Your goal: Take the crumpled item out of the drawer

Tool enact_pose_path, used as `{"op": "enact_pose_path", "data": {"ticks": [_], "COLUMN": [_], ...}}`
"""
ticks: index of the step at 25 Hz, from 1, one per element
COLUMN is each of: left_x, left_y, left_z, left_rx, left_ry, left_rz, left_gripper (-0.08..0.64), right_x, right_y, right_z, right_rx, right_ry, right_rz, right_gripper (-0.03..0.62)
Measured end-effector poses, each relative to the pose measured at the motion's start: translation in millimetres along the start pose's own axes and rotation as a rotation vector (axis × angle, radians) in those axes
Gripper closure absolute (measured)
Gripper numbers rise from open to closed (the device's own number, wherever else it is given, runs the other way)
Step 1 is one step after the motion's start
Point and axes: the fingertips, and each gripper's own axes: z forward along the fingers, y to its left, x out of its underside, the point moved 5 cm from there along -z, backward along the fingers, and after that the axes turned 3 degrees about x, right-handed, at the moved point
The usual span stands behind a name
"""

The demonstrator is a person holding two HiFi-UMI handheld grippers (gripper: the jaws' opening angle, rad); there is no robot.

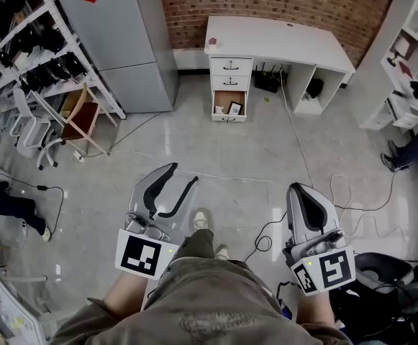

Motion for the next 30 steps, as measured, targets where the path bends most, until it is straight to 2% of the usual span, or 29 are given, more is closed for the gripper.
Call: {"op": "enact_pose_path", "data": {"ticks": [7, 13, 22, 30], "left_x": [12.0, 28.3, 58.7, 89.7], "left_y": [28.0, 69.8, 174.5, 264.1], "left_z": [19.9, 61.2, 150.3, 223.2], "left_rx": [-0.011, -0.019, -0.003, 0.027], "left_ry": [0.019, 0.036, 0.106, 0.139], "left_rz": [0.010, -0.007, 0.026, 0.002], "left_gripper": [0.408, 0.408, 0.408, 0.408], "right_x": [8.4, 14.8, 18.7, 17.7], "right_y": [-0.4, -14.7, -39.2, -53.1], "right_z": [33.5, 88.7, 217.3, 339.1], "right_rx": [-0.027, -0.045, -0.048, -0.037], "right_ry": [0.027, 0.051, 0.103, 0.129], "right_rz": [0.002, -0.005, 0.016, 0.022], "right_gripper": [0.565, 0.565, 0.565, 0.565]}}
